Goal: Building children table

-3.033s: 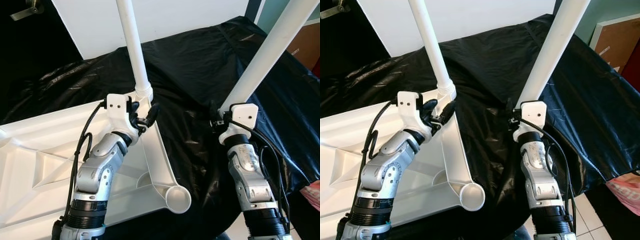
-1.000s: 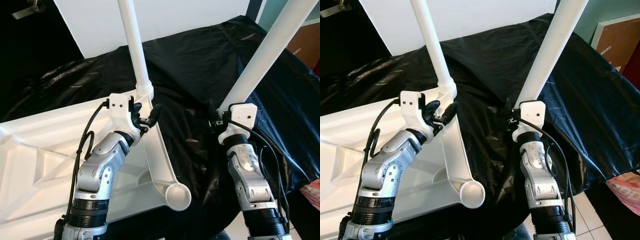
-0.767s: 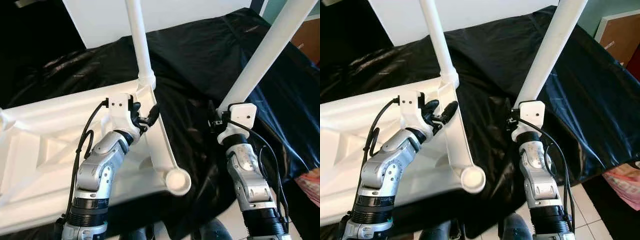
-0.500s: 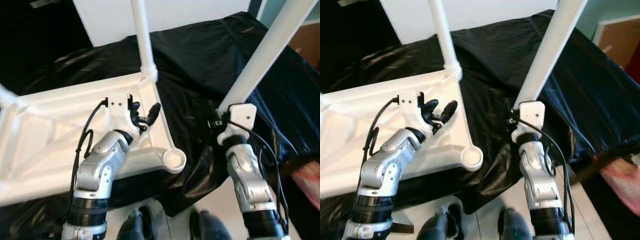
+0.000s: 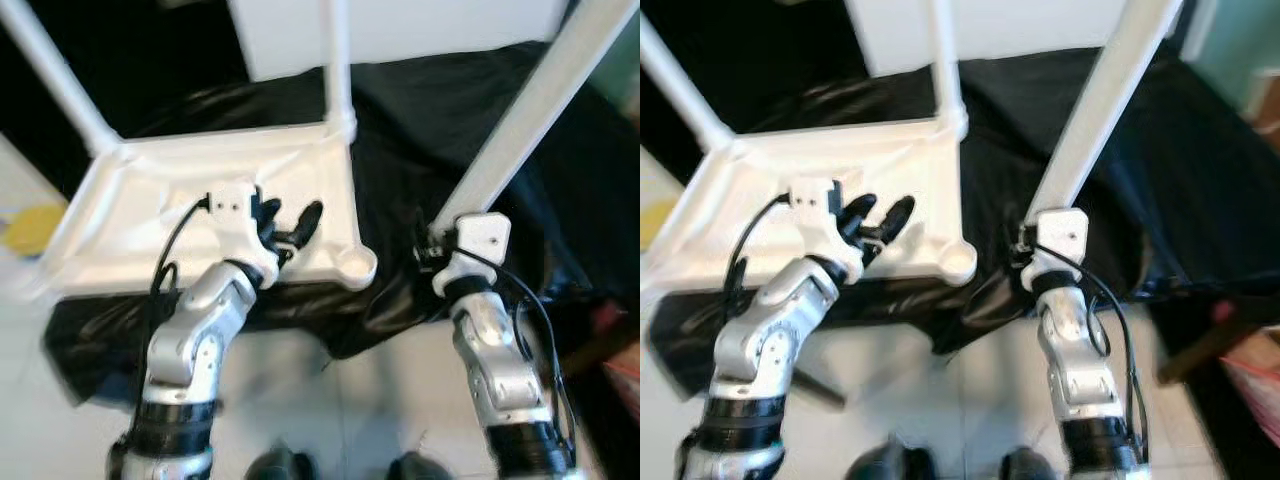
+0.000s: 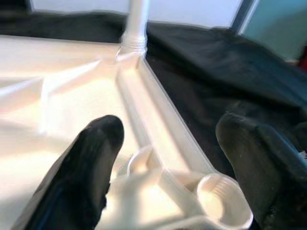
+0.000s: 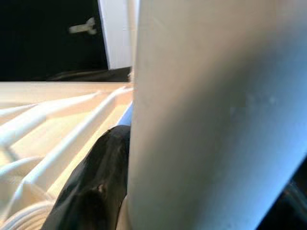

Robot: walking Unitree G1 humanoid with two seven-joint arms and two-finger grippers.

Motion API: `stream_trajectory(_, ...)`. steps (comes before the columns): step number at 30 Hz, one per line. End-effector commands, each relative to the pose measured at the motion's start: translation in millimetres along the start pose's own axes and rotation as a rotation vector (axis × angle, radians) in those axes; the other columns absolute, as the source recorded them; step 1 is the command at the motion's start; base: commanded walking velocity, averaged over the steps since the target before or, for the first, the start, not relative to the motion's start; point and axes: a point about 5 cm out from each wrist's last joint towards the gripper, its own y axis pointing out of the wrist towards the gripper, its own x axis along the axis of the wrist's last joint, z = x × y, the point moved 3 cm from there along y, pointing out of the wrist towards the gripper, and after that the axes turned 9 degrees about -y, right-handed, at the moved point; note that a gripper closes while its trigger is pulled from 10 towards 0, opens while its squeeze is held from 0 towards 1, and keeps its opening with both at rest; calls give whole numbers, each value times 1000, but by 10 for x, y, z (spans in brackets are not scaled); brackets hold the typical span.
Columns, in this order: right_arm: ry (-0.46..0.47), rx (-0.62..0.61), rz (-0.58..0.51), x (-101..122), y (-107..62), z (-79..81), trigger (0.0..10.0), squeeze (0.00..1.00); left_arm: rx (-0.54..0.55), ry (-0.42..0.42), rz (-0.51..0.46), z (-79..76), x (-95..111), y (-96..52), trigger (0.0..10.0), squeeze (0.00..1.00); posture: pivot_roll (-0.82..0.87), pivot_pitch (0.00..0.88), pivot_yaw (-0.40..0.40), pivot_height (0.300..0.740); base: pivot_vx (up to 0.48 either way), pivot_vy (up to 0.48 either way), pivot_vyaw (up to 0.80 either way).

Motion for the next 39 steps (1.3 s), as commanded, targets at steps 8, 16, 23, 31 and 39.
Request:
stream_trajectory(8,-8,4,-16,30,31,-21,10000,0,-42,123,-14,86,144,-39,10000,0,-86,151,60,740,0,0,0)
stream_trajectory(16,-19,1,-23,41,64,-57,10000,0,-1,116,-29,222,252,-38,10000,0,-86,144,58,740,0,0,0)
stream_trajectory(23,-18,-5,-29,50,82,-56,10000,0,9,105,-40,225,257,-23,10000,0,-84,137,59,740,0,0,0)
stream_trajectory(31,-15,-8,-32,50,101,-55,10000,0,10,115,-40,245,274,-14,10000,0,-82,131,61,740,0,0,0)
stream_trajectory(39,-14,-11,-35,46,112,-52,10000,0,23,112,-37,274,269,-5,10000,0,-82,125,60,740,-31,323,0)
